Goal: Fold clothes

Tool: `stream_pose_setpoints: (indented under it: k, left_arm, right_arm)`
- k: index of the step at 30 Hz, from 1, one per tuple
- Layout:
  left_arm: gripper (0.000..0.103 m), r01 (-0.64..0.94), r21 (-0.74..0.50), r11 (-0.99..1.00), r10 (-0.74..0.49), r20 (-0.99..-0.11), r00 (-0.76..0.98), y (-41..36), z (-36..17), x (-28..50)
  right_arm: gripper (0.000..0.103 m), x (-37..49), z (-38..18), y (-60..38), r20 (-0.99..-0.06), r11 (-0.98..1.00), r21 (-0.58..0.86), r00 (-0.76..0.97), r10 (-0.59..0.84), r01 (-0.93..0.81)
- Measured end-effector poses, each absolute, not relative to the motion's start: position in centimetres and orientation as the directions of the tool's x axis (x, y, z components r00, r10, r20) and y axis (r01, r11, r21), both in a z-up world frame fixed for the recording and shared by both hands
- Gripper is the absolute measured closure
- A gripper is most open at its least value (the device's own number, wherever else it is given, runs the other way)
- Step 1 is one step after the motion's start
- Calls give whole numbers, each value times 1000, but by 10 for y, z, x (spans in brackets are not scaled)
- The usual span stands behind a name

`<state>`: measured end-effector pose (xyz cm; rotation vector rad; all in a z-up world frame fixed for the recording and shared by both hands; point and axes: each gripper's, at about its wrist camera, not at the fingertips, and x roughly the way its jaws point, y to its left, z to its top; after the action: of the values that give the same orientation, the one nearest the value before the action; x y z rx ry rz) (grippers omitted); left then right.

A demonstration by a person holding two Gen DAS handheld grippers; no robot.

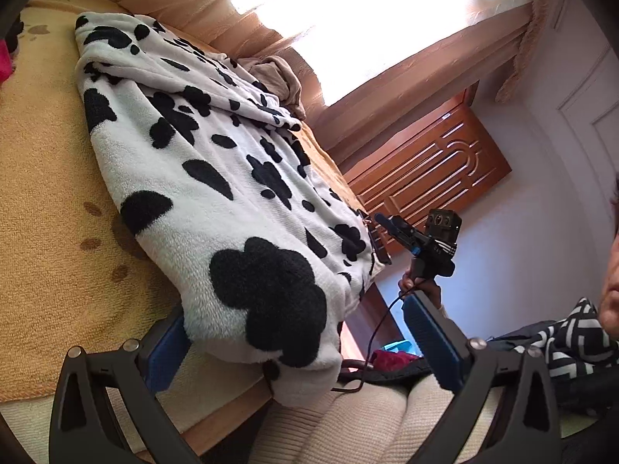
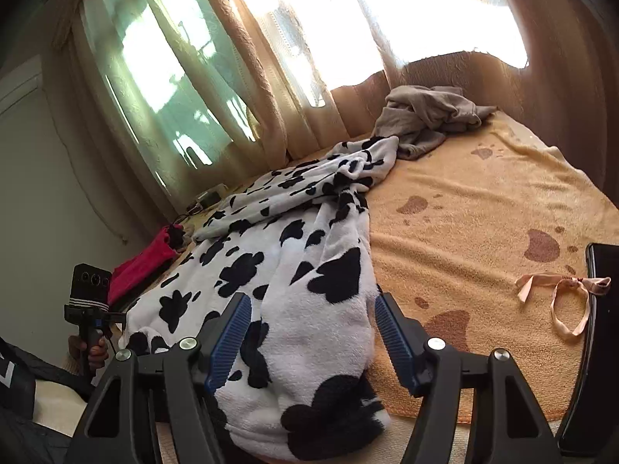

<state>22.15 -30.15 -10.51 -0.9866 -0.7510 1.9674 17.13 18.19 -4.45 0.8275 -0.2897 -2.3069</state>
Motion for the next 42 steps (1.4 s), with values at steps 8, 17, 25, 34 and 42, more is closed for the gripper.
stream_pose_setpoints:
  k: [8, 17, 25, 34, 42]
  left_arm:
    - [0, -386, -807, -448, 870, -294, -395, -294, -86, 212]
    - [0, -406, -787, -465, 874, -335, -351, -266, -70, 209]
    - [0, -359, -830, -427, 880, -291, -375, -261, -61, 193]
    - [0, -316, -852, -417, 882, -297, -365, -253, -68, 182]
    - [0, -237, -885, -400, 896, -325, -301, -242, -103, 182]
  right_arm:
    - [34, 228, -17, 55, -542, -526, 201, -354, -763, 826]
    - [34, 279, -36, -25, -607, -329, 38, -240, -758, 944]
    - [34, 316, -69, -68, -599, -337, -452, -561, -571, 826]
    - [34, 283, -54, -63, -480, -609, -449, -751, -453, 654]
    - [34, 252, -57, -52, -494, -680, -379, -758, -425, 628]
